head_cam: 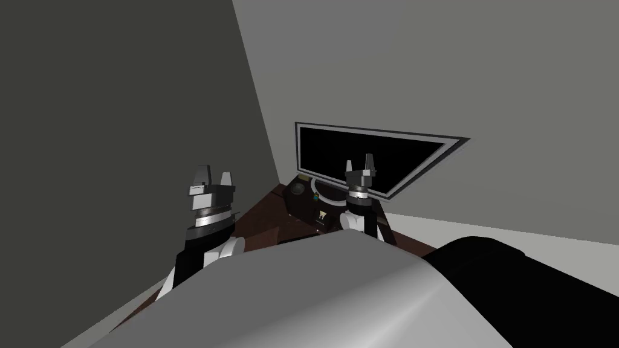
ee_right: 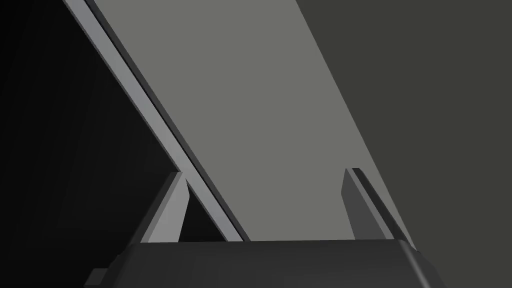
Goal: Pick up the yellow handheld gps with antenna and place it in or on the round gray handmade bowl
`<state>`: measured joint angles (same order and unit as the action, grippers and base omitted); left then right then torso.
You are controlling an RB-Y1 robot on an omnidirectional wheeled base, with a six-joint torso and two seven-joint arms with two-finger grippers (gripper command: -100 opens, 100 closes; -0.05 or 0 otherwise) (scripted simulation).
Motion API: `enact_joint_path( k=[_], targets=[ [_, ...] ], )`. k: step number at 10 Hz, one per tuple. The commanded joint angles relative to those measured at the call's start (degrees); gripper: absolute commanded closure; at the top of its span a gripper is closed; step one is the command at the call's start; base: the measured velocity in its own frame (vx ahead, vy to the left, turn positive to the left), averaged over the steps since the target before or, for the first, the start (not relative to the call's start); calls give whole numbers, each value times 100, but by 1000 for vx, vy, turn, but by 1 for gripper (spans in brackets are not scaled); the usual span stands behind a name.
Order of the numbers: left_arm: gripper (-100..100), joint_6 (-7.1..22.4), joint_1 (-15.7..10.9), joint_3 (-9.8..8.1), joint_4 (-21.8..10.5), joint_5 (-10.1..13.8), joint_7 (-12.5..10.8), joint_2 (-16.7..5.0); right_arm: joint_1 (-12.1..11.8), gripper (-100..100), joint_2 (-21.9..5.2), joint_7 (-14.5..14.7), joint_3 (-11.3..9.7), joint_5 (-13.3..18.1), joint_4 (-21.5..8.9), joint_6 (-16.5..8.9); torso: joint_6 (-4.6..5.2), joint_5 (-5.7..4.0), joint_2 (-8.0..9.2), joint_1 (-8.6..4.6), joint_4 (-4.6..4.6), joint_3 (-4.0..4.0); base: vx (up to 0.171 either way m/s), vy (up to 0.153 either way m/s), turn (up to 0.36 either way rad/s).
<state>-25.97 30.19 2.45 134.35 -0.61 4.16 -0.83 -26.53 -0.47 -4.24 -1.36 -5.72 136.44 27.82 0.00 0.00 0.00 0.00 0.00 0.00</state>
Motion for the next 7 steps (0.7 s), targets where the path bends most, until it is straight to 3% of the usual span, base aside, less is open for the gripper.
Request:
enact_joint_path(
  k=[1,6,7],
  targets=[
    [0,0,0,0,0,0,0,0,18,-100,-129,138,6,3,-186,27,0,0,0,0,0,0,8,17,-116],
    [0,0,1,0,0,0,0,1,136,-100,-442,811,19,17,-1016,159,1,5,-8,25,-2,-5,15,55,-132],
    [0,0,0,0,0,0,0,0,136,-100,-442,812,19,17,-1089,159,0,5,-7,22,-2,-4,10,41,-38]
  ],
)
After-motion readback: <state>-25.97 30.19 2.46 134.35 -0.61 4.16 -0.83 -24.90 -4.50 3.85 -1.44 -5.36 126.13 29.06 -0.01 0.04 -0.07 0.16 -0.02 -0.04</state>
